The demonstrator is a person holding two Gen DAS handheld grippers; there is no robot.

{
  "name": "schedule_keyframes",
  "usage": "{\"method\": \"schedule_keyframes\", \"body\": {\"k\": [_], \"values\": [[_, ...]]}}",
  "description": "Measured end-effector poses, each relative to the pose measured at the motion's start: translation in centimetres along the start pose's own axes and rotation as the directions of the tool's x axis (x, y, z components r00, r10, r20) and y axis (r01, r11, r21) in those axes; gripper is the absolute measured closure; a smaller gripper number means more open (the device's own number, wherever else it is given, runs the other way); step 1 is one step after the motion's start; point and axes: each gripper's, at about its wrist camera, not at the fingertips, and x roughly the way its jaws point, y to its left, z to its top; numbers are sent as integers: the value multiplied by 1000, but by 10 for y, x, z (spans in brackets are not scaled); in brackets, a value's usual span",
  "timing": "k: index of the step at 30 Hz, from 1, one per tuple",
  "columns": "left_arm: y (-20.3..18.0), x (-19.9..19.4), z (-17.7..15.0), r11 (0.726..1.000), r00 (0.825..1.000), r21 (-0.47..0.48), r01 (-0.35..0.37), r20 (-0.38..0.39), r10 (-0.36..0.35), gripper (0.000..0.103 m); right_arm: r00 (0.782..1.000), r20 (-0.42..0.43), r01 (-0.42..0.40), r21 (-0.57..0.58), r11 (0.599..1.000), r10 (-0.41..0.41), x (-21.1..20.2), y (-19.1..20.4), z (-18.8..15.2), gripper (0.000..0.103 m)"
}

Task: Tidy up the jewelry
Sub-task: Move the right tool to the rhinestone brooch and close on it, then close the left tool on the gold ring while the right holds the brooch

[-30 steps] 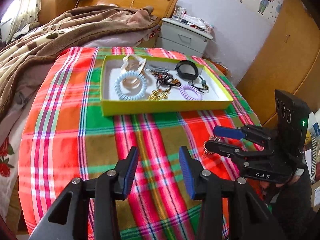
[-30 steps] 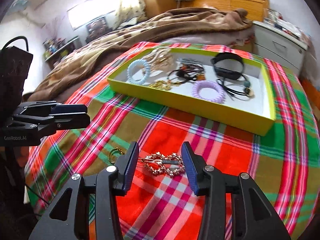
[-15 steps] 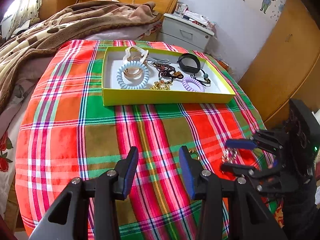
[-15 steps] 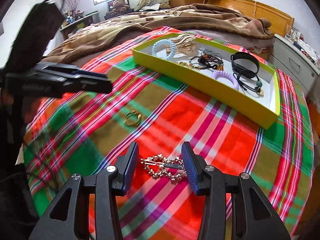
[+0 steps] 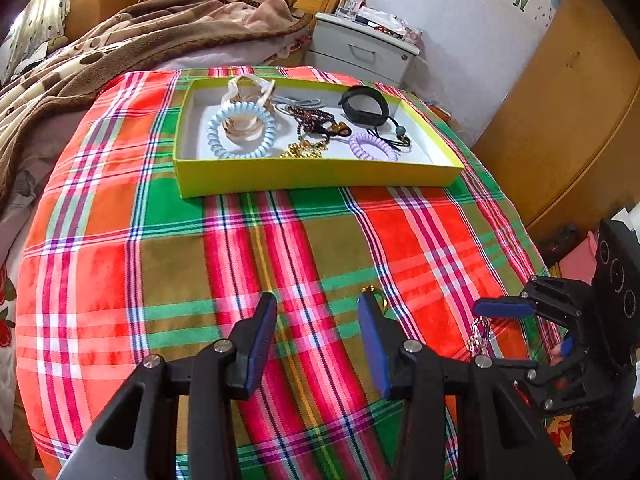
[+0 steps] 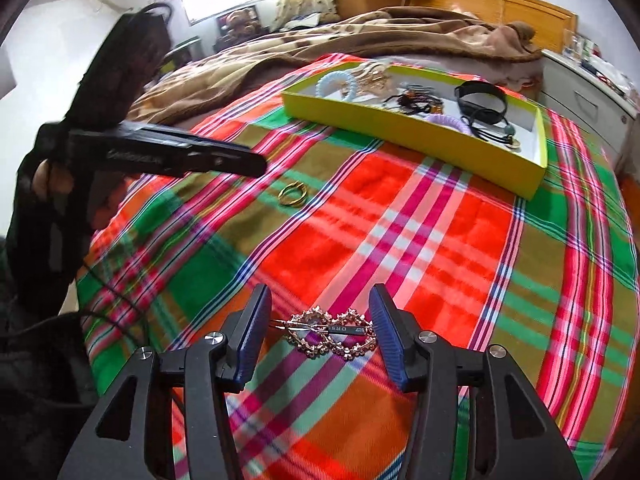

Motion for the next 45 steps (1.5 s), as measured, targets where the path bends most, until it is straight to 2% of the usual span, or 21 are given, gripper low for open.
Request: {"method": "schedule_keyframes", "body": {"k": [2,3,4,5,7,8,10,12,15,19,23,26,27,29,39,45], "values": [[-4,3,-1,1000,1000,6,-1,-10,1,59,1000,6,9,14,1000,-9,-1,0,-1,51],[-6,5,-1,1000,1000,17,1,-16,-1,59,999,12,46,16,999,-46,-3,2,-1,51],[-8,6,-2,1000,1000,22,2,-19,-1,59,992,42,121,20,992,-122,-9,5,-1,51],[-9,6,-2,1000,1000,23,2,-21,-1,59,985,81,151,15,988,-152,-17,8,-2,51],[-11,8,-2,1000,1000,31,4,-28,-3,59,989,91,114,30,993,-116,-26,9,-5,50],[-11,9,-2,999,1000,36,-9,-28,10,59,991,83,99,76,992,-106,-28,6,-7,50],[-13,12,0,998,999,51,-27,-28,29,59,985,54,148,229,962,-164,-31,1,-16,50],[-15,14,2,999,999,50,-15,-31,16,59,988,82,97,306,947,-128,-36,5,-27,50],[-18,18,5,998,999,61,-17,-30,19,59,989,35,117,376,919,-140,-22,10,-31,50],[-22,20,7,997,999,74,-27,-32,30,59,976,48,178,398,900,-214,-9,16,-23,50],[-21,20,6,997,999,75,-28,-30,30,59,945,27,299,332,895,-326,1,31,-15,50],[-20,20,6,997,999,68,-25,-31,27,59,932,37,330,331,884,-362,0,34,-16,50],[-20,20,6,997,999,70,-28,-29,31,59,928,37,340,325,882,-371,-1,36,-18,52],[-22,19,4,996,999,78,-40,-24,42,59,912,31,379,319,869,-409,-6,35,-21,66],[-36,21,-2,978,991,164,-131,2,133,59,913,63,358,347,867,-403,-12,28,-22,67],[-33,20,0,979,991,159,-131,4,132,71,902,93,361,376,853,-423,-24,19,-21,67]]}}
